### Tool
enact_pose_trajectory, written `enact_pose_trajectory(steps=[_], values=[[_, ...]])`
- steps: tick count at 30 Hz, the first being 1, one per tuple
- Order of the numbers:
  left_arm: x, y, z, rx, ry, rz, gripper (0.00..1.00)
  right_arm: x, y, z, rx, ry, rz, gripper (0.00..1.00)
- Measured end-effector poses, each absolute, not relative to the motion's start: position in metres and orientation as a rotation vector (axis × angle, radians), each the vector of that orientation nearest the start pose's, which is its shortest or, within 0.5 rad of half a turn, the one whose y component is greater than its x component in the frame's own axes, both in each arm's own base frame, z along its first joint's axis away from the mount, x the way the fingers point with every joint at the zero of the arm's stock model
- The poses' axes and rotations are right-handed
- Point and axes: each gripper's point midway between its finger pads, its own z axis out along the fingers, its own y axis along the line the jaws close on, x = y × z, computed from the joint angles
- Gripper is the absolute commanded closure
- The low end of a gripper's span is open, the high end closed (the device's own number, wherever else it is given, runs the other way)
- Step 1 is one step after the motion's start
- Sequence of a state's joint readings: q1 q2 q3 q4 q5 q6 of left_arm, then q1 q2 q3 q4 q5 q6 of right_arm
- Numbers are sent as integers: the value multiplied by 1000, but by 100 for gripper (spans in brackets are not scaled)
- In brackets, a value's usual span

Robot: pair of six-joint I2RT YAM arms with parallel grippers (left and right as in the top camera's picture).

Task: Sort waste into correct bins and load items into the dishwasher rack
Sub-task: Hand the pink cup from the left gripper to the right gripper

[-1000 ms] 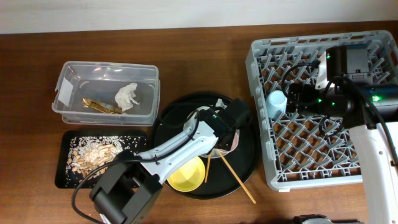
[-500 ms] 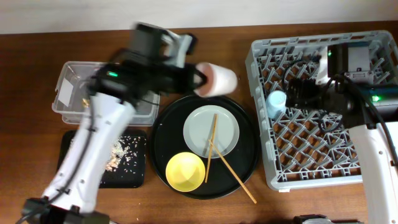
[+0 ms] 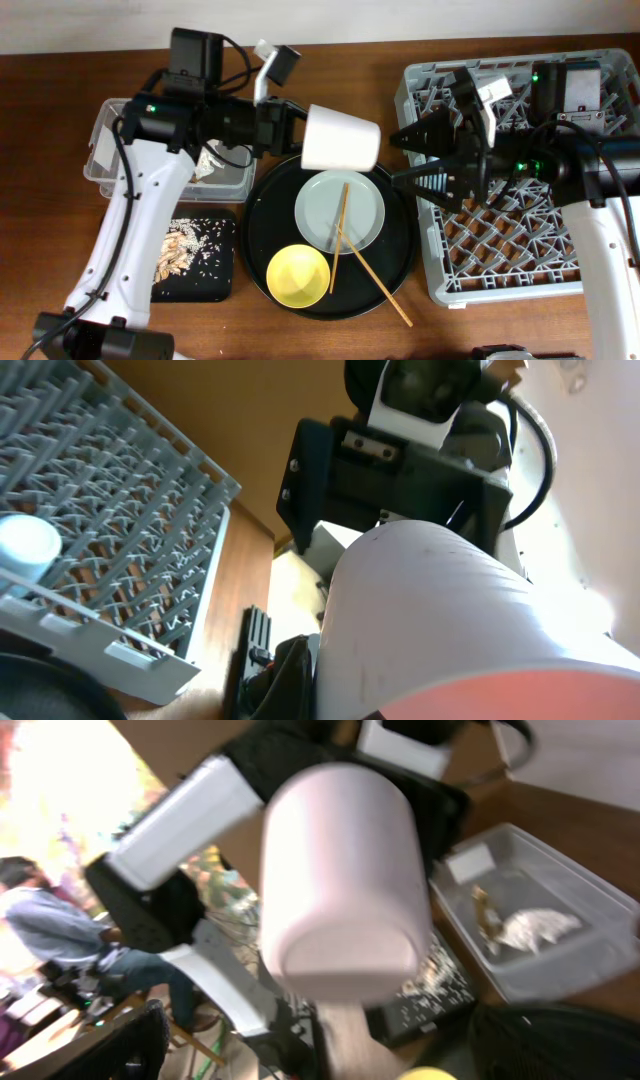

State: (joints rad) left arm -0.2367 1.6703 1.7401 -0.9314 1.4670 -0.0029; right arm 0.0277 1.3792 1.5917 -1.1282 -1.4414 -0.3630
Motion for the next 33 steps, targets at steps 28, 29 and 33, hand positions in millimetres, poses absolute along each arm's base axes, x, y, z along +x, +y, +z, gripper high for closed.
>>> enact_pose_trajectory(steps=[28,29,33], values=[[287,-279,373,998,1881,-1762,100,254,208,386,-922,1874,1405,23],[287,-279,373,999,1879,-1762,100,254,208,386,-920,1878,1405,23],[287,-279,374,1001,1875,-1763,100,255,208,386,-922,1875,1402,32]])
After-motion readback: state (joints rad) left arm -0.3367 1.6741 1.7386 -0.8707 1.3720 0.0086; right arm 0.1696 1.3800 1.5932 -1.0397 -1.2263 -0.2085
